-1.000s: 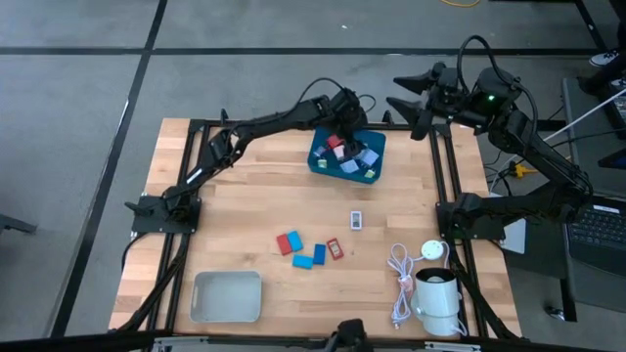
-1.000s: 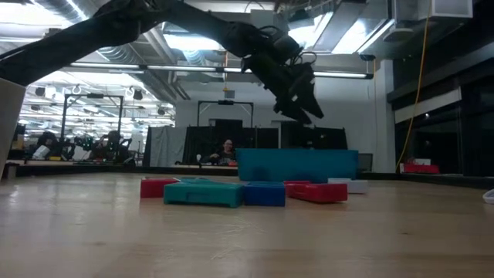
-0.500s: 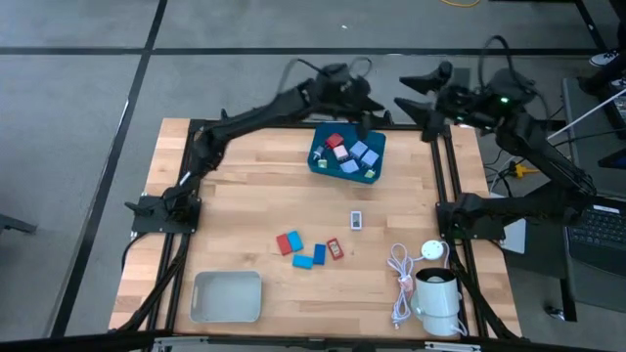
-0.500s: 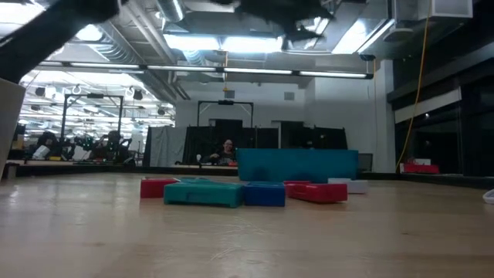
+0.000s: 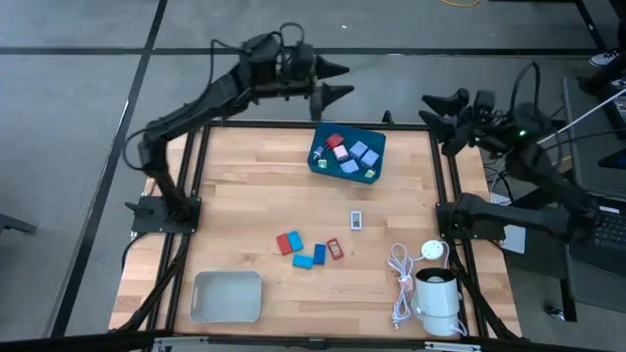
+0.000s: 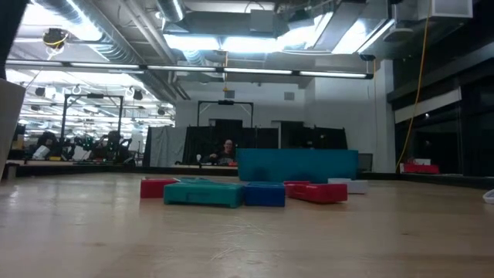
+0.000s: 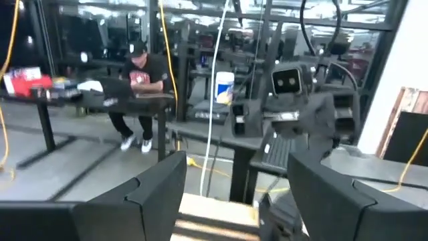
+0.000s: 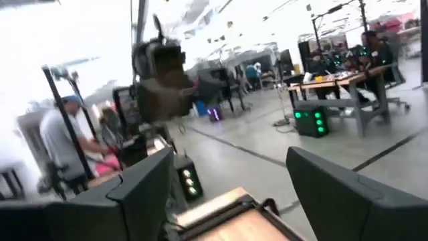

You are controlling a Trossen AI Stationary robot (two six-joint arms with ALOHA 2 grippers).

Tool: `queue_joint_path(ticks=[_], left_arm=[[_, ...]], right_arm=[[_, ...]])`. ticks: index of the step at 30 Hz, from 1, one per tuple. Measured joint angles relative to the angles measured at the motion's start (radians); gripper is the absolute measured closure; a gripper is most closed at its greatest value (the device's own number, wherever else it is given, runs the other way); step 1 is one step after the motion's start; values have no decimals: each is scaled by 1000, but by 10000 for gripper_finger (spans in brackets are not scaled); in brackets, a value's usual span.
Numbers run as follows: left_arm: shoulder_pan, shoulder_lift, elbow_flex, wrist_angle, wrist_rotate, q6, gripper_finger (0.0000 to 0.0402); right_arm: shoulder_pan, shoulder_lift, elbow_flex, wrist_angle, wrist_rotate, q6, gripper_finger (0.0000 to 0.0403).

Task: Pick & Place Office items
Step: Put the bottom light blue digital timer into the white bin

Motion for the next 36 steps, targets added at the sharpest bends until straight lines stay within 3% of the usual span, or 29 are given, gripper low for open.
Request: queue_joint_path(ticks=[3, 6, 10, 15, 18, 21, 25, 29, 36], left_arm=[[-3, -108, -219, 114, -24, -49, 149], [-13, -236, -507, 379, -63, -153, 149], [-43, -416, -898, 670, -209, -268, 149], [-106, -597, -1207, 723, -387, -340, 149], [-145, -664, -1297, 722, -439, -351, 149], [-165, -698, -1347, 718, -459, -355, 149], [-172, -709, -1363, 709, -442, -366, 149], [-172, -708, -1363, 692, -403, -359, 149], [-172, -730, -1363, 609, -389, -304, 149]], right_arm=[[11, -4, -64, 95, 0, 82, 105], [36, 36, -70, 106, 14, 113, 105], [85, 96, -71, 95, 79, 130, 105], [167, 198, -70, 87, 213, 191, 105], [202, 270, -36, -15, 320, 233, 105], [236, 377, 66, -281, 399, 290, 105], [300, 537, 227, -553, 504, 343, 105], [361, 687, 382, -716, 582, 418, 105], [476, 913, 496, -1057, 580, 687, 105]])
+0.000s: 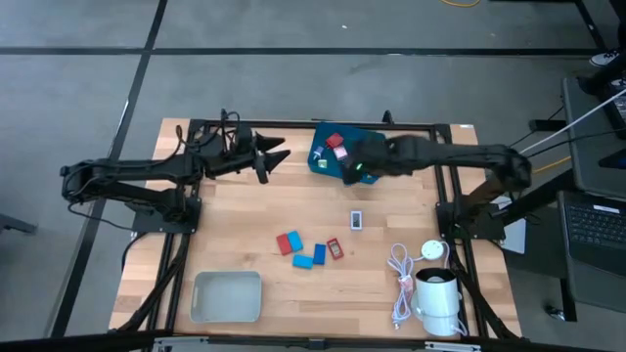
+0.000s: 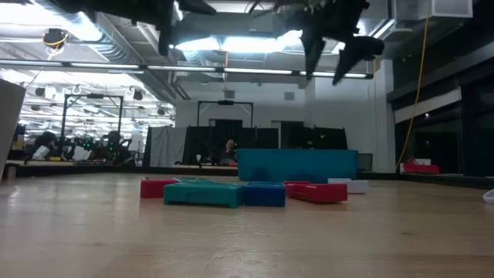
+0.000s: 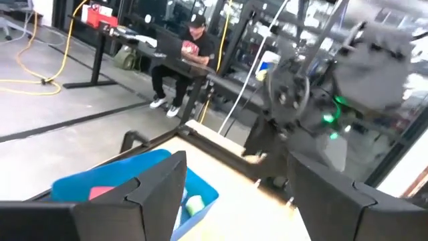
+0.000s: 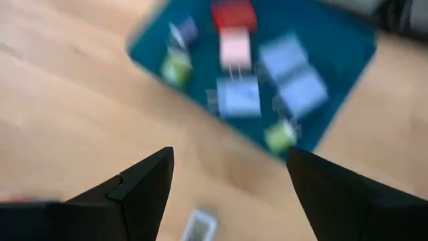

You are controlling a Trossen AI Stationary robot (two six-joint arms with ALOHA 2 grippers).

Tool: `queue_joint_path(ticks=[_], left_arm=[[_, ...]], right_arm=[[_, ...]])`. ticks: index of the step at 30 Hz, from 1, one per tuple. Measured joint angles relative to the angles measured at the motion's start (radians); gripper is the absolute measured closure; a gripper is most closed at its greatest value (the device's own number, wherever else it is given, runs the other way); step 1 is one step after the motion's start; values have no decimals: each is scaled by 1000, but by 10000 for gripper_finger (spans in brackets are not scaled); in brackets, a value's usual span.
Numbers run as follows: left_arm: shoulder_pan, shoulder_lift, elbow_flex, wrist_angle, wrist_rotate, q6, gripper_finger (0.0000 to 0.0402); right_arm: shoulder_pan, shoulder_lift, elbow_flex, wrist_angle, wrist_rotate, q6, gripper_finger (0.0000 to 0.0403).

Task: Pick & Place Office items
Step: Put the bottom light blue digital timer into the white bin

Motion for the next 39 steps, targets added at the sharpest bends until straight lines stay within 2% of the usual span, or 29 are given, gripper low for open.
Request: queue_joint_path(ticks=[6, 11, 16, 18, 21, 24, 27, 30, 34, 39], left_arm=[[1, -46, 0, -109, 2, 53, 149], [-5, -51, 0, -244, 18, 48, 149], [-30, -52, -2, -271, 8, 38, 149], [-50, -53, -35, -321, 7, 11, 149], [-98, -49, -130, -329, 39, -107, 149], [-178, -52, -195, -271, 52, -244, 149], [-276, -48, -220, -354, 24, -307, 149], [-368, -35, -219, -440, 39, -306, 149], [-444, 14, -205, -451, 135, -274, 148], [-465, 152, -70, -517, 233, -128, 136]], right_arm=[[97, 76, 0, -32, -57, 132, 105], [117, 78, 1, -74, -54, 205, 105], [127, 78, -51, -75, -80, 214, 105], [128, 78, -71, -74, -90, 207, 105], [125, 77, -83, -73, -92, 182, 105], [108, 73, -84, -68, -92, 138, 105], [85, 68, -84, -57, -92, 89, 105], [64, 67, -84, -25, -106, 35, 105], [41, 67, -85, 43, -135, -41, 105], [25, 67, -85, 121, -165, -68, 105]])
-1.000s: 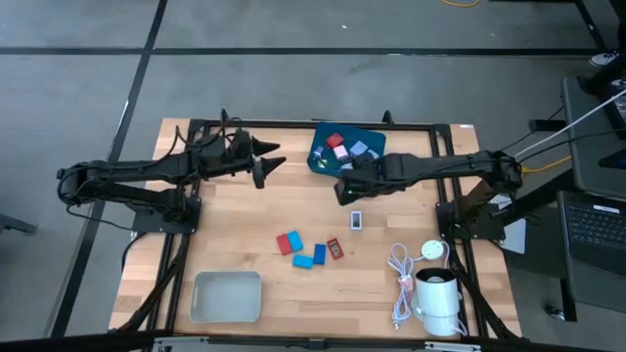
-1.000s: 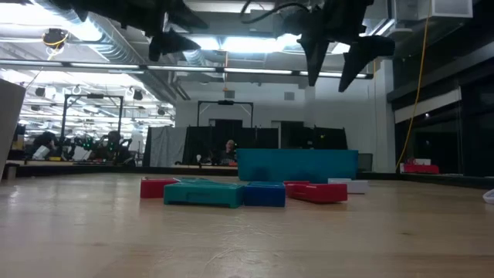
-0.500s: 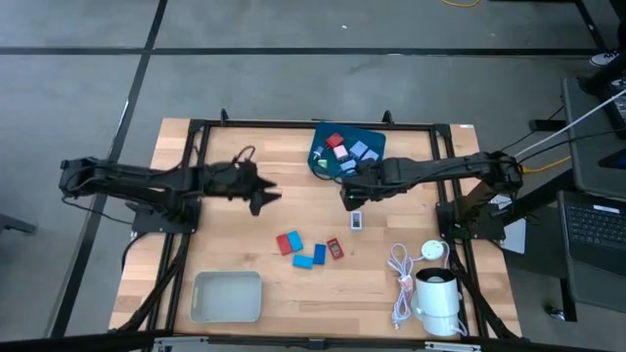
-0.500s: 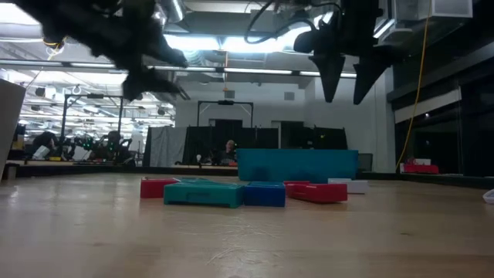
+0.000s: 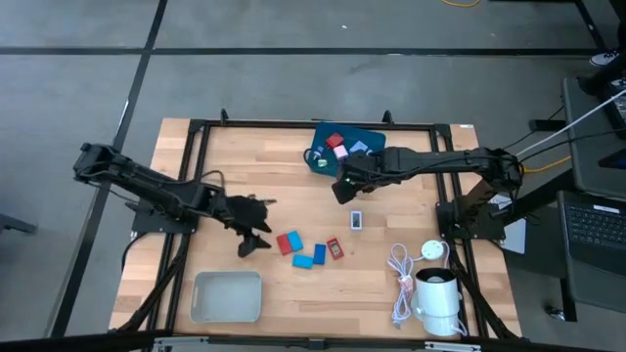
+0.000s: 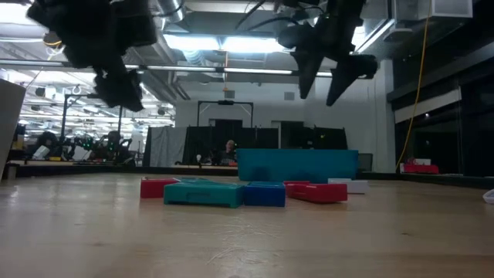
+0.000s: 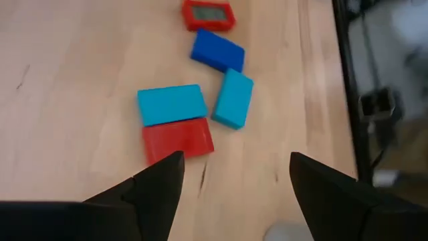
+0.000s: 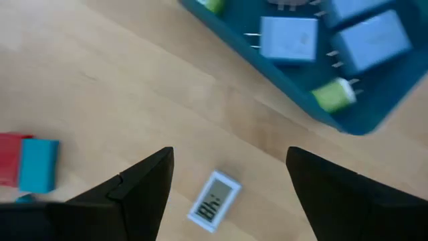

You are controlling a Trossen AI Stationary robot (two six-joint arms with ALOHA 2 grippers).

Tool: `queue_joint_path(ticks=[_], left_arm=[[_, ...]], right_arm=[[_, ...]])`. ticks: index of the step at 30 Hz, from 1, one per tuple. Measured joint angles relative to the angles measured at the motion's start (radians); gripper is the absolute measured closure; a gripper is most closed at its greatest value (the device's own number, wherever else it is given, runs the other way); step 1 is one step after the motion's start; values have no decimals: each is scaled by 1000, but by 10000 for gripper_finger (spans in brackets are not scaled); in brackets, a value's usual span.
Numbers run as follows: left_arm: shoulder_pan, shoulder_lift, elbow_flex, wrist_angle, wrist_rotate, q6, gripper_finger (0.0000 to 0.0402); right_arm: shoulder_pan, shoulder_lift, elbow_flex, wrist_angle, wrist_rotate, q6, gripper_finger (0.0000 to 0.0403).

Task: Pick & Place Office items
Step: Put the bottom light blue digital timer into the white bin

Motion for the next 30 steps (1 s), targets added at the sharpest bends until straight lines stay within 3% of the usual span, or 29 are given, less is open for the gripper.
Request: queue_joint_path(ticks=[7, 13, 22, 30], left_arm=[[20, 259, 188, -47, 21, 272, 106], [15, 478, 322, -49, 78, 429, 106], [-36, 694, 515, -56, 61, 418, 119], [-35, 734, 554, -160, -45, 349, 119]], right_arm=[[-8, 0, 0, 50, -23, -19, 105], [-8, 0, 12, 54, -46, -21, 105], [-8, -1, 53, 77, -31, -98, 105], [-8, -1, 53, 83, -31, -185, 105]])
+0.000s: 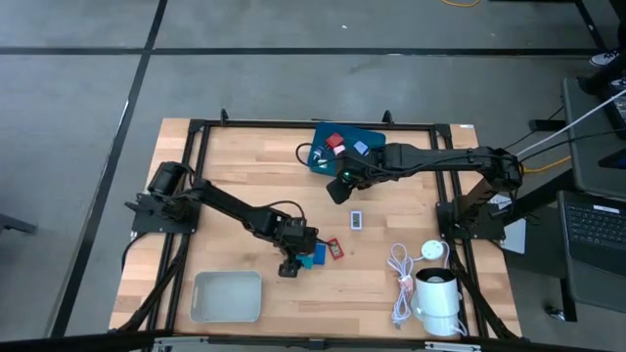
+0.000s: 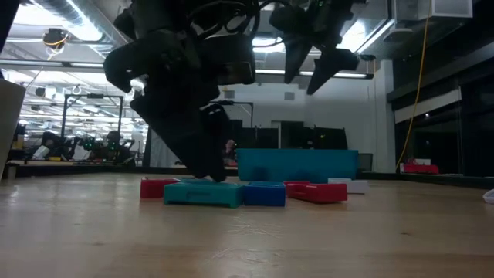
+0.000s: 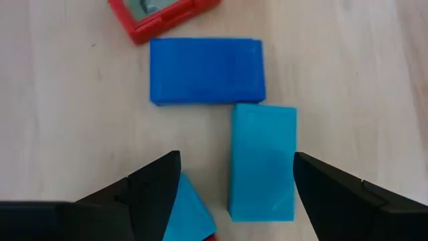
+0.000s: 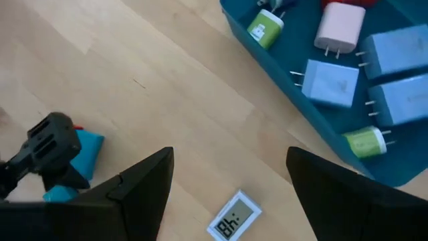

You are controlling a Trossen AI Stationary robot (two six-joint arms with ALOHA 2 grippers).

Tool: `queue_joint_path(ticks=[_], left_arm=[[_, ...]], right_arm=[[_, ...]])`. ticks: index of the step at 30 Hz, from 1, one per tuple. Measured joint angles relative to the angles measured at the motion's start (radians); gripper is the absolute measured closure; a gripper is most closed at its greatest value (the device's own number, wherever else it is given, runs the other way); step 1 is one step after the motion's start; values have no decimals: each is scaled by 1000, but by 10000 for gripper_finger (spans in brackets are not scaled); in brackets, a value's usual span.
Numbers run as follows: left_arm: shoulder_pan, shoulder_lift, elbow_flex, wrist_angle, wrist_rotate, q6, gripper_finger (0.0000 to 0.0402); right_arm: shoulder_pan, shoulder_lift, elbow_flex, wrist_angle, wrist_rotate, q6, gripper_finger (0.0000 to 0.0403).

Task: Pick & Place Office items
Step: Put the bottom light blue digital timer into the white bin

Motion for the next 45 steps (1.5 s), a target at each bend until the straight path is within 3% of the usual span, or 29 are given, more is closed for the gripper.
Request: queue_joint_path(ticks=[21, 31, 36, 42, 45], left_arm=[[-46, 40, 2, 22, -5, -120, 122], [-48, 64, 5, 35, -39, -209, 174], [-36, 68, 5, 43, 9, -306, 256], [-4, 42, -4, 110, 161, -361, 261], [4, -28, 1, 174, 187, -361, 261]], right_arm=[[0, 0, 0, 87, -19, -98, 105], [0, 0, 0, 124, -46, -97, 105], [0, 0, 0, 146, -60, -99, 105], [-14, 0, 0, 176, -80, -125, 105], [-29, 0, 0, 195, -95, -151, 105]])
